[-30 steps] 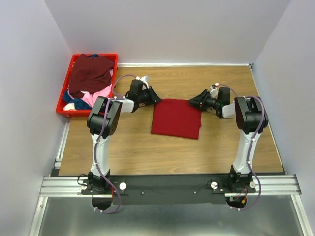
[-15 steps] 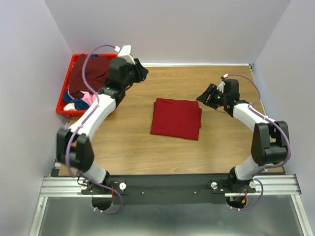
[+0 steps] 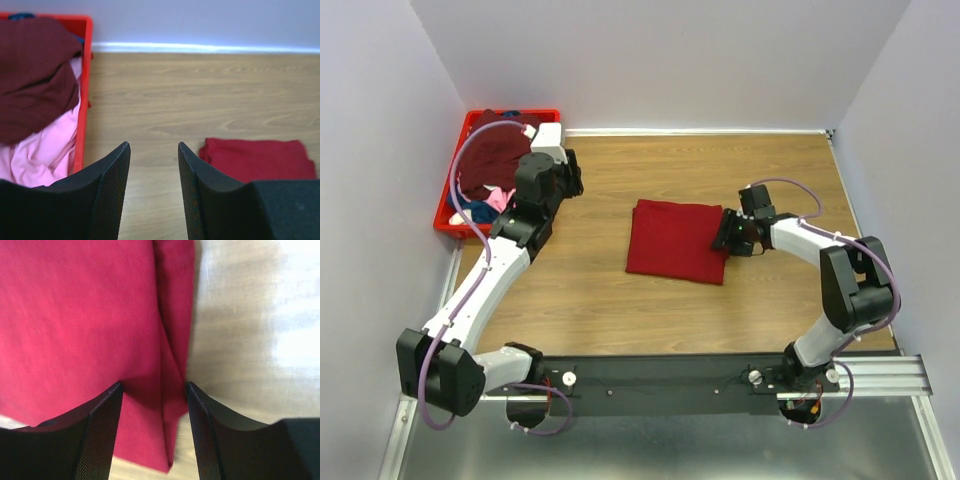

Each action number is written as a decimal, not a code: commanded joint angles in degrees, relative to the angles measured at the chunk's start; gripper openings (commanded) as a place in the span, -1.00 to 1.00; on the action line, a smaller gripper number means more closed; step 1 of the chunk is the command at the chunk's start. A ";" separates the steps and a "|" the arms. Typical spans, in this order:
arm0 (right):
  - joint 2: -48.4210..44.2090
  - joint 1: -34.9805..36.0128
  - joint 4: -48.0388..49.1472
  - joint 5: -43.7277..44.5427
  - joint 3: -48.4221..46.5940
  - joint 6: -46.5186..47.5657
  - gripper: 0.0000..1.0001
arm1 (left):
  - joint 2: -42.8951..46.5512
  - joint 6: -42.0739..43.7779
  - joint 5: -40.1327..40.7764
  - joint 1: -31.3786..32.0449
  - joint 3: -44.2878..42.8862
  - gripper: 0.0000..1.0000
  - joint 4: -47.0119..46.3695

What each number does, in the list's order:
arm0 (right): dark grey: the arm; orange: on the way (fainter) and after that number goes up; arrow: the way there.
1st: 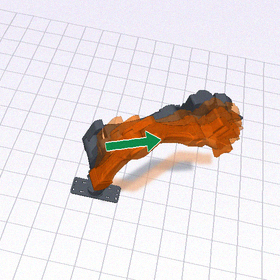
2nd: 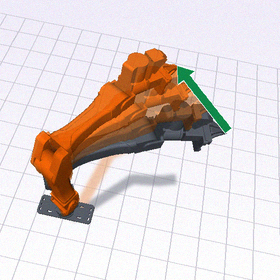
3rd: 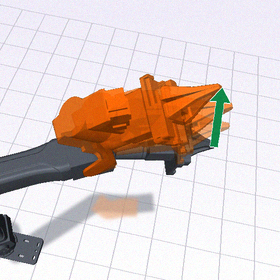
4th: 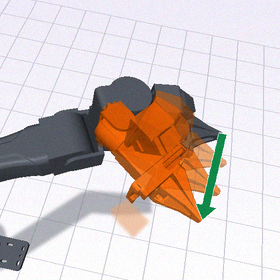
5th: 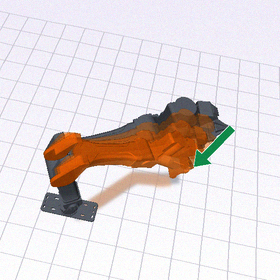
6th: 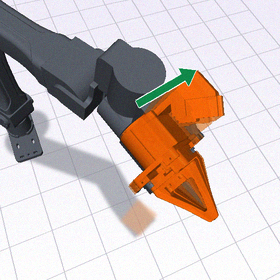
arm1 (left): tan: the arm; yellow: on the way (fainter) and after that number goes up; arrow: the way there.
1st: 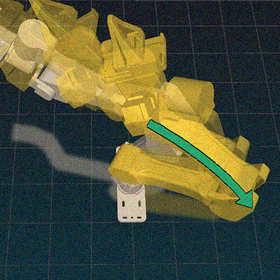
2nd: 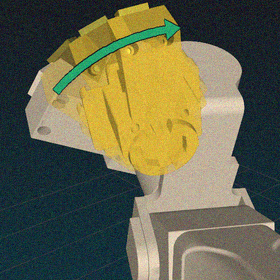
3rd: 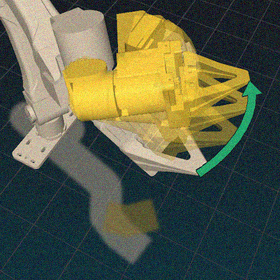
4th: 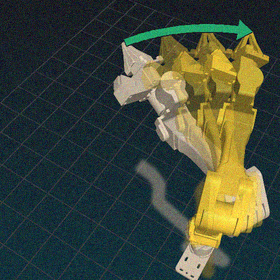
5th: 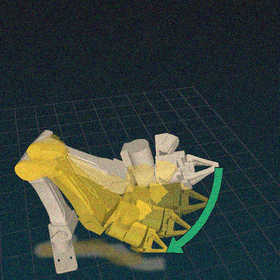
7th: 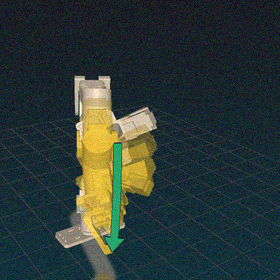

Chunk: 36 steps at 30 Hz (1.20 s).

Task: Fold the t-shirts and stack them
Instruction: Neatly place the folded tshirt to the corner

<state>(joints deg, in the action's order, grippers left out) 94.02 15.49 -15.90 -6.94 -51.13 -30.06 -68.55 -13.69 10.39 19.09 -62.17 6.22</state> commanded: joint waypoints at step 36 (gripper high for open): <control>49.76 -23.04 1.05 52.11 -69.96 41.84 -0.92 | -0.79 2.36 11.14 -0.20 9.88 0.13 -0.77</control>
<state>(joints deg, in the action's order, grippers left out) 138.45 -4.51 -18.11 37.52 -113.75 9.06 -69.21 -10.72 18.37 19.09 -53.63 7.03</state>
